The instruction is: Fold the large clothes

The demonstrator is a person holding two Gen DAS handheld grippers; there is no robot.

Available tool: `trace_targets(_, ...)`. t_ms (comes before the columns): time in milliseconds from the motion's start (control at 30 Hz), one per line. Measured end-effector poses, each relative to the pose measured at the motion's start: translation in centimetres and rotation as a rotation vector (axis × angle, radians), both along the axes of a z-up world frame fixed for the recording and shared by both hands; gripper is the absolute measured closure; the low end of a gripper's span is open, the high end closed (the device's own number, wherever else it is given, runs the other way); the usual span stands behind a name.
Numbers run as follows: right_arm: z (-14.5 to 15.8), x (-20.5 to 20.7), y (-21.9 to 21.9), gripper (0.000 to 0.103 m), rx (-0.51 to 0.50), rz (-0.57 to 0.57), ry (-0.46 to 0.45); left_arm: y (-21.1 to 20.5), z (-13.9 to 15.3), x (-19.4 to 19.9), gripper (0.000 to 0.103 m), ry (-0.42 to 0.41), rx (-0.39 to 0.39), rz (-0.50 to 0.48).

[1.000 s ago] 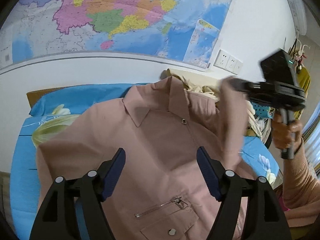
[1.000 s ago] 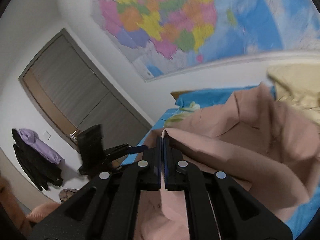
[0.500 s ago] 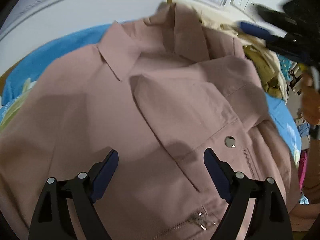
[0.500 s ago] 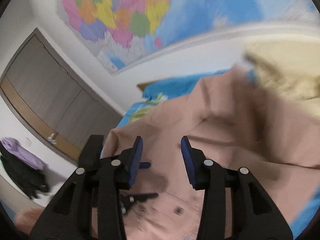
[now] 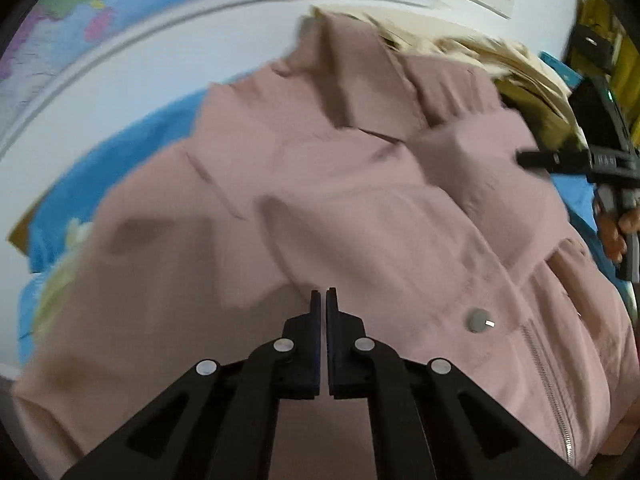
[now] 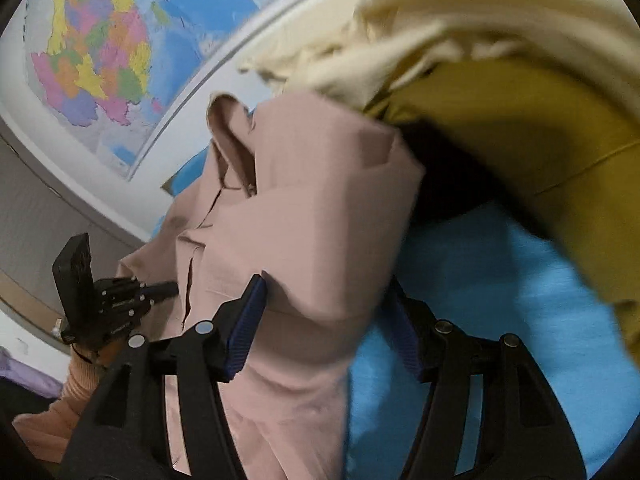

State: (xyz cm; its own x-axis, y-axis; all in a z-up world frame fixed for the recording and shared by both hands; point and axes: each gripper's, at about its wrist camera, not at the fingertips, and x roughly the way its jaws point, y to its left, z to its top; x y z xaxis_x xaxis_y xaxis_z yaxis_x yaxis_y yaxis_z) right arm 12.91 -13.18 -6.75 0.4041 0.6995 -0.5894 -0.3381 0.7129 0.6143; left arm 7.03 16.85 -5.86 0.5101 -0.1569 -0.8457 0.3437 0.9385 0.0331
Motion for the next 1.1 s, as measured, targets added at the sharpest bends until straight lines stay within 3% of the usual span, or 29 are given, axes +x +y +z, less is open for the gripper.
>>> trace_targets(33, 0.2, 0.1, 0.5, 0.063, 0.008, 0.025, -0.009, 0.7, 0.9, 0.1, 0.102, -0.022, 0.021, 0.020)
trace_targets(67, 0.8, 0.0, 0.9, 0.085, -0.006, 0.036, -0.029, 1.4, 1.5, 0.2, 0.102, -0.040, 0.036, 0.036)
trace_targets(100, 1.2, -0.1, 0.8, 0.094, -0.008, 0.041, -0.046, 2.4, 2.4, 0.4, 0.102, -0.060, 0.048, 0.060)
trace_targets(167, 2.9, -0.8, 0.3, 0.094, -0.026, 0.032, -0.115, 3.9, 3.7, 0.6, 0.102, -0.073, 0.049, 0.087)
trace_targets(233, 3.4, -1.0, -0.1, 0.094, -0.108, 0.004, -0.126, 4.6, 4.5, -0.3, 0.093, -0.062, 0.012, 0.057)
trace_targets(267, 3.3, -1.1, -0.3, 0.089, -0.163, -0.020, -0.120, 4.2, 4.4, -1.1, 0.073, -0.057, 0.006, 0.030)
trace_targets(300, 3.4, -1.2, -0.3, 0.071, -0.218, -0.052, -0.118, 3.6, 4.1, -1.5, 0.058, -0.063, 0.014, 0.011)
trace_targets(400, 5.1, -3.7, -0.7, 0.046, -0.298, -0.118, -0.225, 1.5, 2.4, -2.9, 0.055, -0.051, 0.030, -0.035)
trace_targets(467, 7.0, -6.4, 0.1, 0.044, -0.354, -0.093, -0.335, 1.4, 1.8, -3.4, 0.055, -0.045, 0.011, -0.032)
trace_targets(567, 8.4, -10.7, 4.9, 0.030, -0.411, 0.146, -0.463, 1.6, 1.4, -3.3, 0.046, -0.054, -0.024, -0.010)
trace_targets(633, 7.4, -13.0, 9.5, 0.031, -0.506, 0.344, -0.515, 1.9, 1.5, -3.3, 0.046, -0.056, -0.051, 0.001)
trace_targets(733, 4.2, -14.9, 14.7, 0.032, -0.693, 0.511, -0.570, 2.4, 1.5, -3.6, 0.046, -0.054, -0.070, 0.018)
trace_targets(833, 1.3, -15.0, 17.3, 0.039, -0.835, 0.571, -0.594, 3.2, 1.4, -4.4, 0.043, -0.052, -0.077, 0.036)
trace_targets(867, 1.2, -14.8, 17.4, 0.039, -0.829, 0.569, -0.597, 3.5, 1.4, -4.6, 0.042, -0.052, -0.080, 0.039)
trace_targets(967, 2.1, -13.3, 17.5, 0.087, -0.742, 0.565, -0.496, 4.6, 1.3, -5.5, 0.041, -0.057, -0.090, 0.061)
trace_targets(1033, 4.1, -12.2, 17.6, 0.099, -0.600, 0.562, -0.439, 5.6, 1.6, -5.8, 0.041, -0.066, -0.107, 0.079)
trace_targets(1100, 6.3, -11.1, 18.4, 0.099, -0.442, 0.549, -0.378, 7.1, 2.2, -6.1, 0.041, -0.083, -0.132, 0.114)
